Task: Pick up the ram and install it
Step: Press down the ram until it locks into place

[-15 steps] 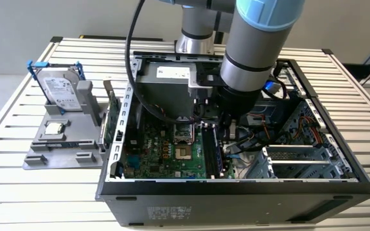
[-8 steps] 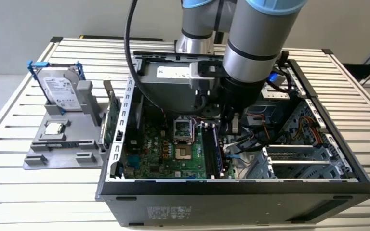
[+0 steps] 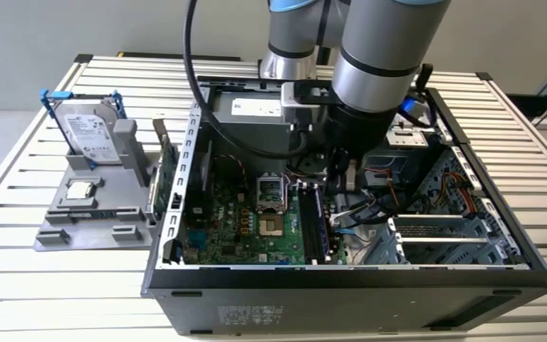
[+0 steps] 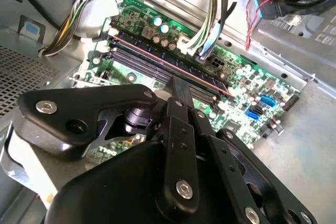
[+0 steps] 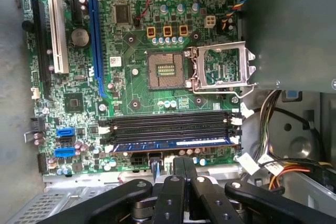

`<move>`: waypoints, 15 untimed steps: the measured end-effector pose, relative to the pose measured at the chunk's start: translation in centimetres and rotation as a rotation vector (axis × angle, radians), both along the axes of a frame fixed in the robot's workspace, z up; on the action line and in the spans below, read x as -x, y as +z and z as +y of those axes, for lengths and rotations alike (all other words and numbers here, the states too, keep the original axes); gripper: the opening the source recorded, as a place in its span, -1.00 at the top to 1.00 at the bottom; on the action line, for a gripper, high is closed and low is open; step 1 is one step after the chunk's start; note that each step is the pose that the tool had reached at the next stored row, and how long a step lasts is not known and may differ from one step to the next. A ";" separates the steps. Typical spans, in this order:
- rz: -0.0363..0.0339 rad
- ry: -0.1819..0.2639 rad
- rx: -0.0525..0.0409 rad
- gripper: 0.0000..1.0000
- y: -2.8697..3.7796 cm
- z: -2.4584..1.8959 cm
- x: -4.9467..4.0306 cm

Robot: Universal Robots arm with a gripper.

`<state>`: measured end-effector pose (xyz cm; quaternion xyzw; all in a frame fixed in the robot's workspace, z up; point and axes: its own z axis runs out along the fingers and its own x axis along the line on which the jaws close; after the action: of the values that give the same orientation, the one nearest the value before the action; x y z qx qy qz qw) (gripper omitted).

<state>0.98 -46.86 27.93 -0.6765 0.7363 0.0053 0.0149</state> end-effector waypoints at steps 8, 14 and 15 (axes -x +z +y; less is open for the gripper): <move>0.0000 0.000 0.0000 1.00 0.60 0.00 0.00; 0.0000 0.000 0.0000 1.00 0.91 0.00 0.00; 0.0000 0.000 0.0001 1.00 0.96 0.00 0.00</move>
<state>0.98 -46.86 28.89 -0.6765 0.7363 0.0053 0.0148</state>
